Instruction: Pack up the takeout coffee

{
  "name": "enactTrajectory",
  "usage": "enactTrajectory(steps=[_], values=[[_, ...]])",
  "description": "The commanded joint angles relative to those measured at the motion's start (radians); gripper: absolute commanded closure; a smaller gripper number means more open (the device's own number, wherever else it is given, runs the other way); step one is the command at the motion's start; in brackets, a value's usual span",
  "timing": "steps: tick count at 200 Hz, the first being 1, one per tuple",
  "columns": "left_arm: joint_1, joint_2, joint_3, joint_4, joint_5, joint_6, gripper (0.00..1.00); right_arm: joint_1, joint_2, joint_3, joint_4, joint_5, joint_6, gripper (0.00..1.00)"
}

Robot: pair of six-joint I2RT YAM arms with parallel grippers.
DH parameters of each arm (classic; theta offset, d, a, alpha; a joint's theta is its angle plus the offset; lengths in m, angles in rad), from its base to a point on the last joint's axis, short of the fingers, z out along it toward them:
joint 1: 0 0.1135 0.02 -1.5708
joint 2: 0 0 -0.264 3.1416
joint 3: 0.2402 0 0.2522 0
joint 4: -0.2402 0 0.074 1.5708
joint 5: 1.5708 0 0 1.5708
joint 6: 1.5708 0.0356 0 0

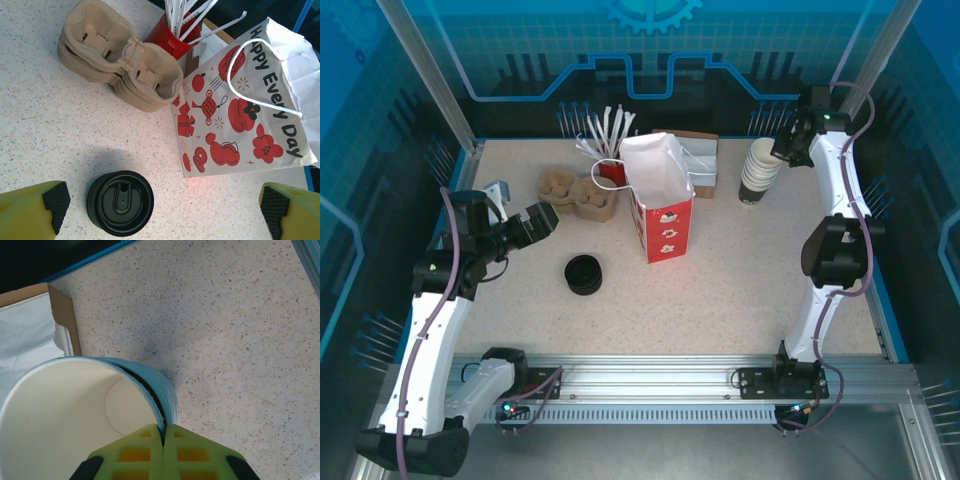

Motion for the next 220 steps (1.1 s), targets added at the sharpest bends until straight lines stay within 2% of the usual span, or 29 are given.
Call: enactTrajectory(steps=[1, 91, 153, 185, 220], values=[[-0.006, -0.01, 0.014, 0.013, 0.04, -0.026, 0.01, -0.014, -0.044, 0.035, -0.035, -0.013, -0.006, 0.98], [-0.06, 0.02, 0.109, -0.024, 0.055, -0.028, 0.03, -0.011, -0.222, 0.079, -0.078, -0.079, 0.012, 1.0], [-0.147, 0.031, 0.131, -0.037, 0.0, -0.013, 0.05, -0.004, -0.354, 0.155, -0.166, -0.128, 0.003, 1.0], [-0.199, 0.042, 0.128, -0.042, -0.032, -0.003, 0.07, 0.015, -0.462, 0.097, -0.203, -0.16, -0.009, 1.0], [-0.253, 0.042, 0.089, -0.017, -0.081, -0.01, 0.09, 0.057, -0.614, -0.088, -0.207, -0.19, -0.023, 1.0]])
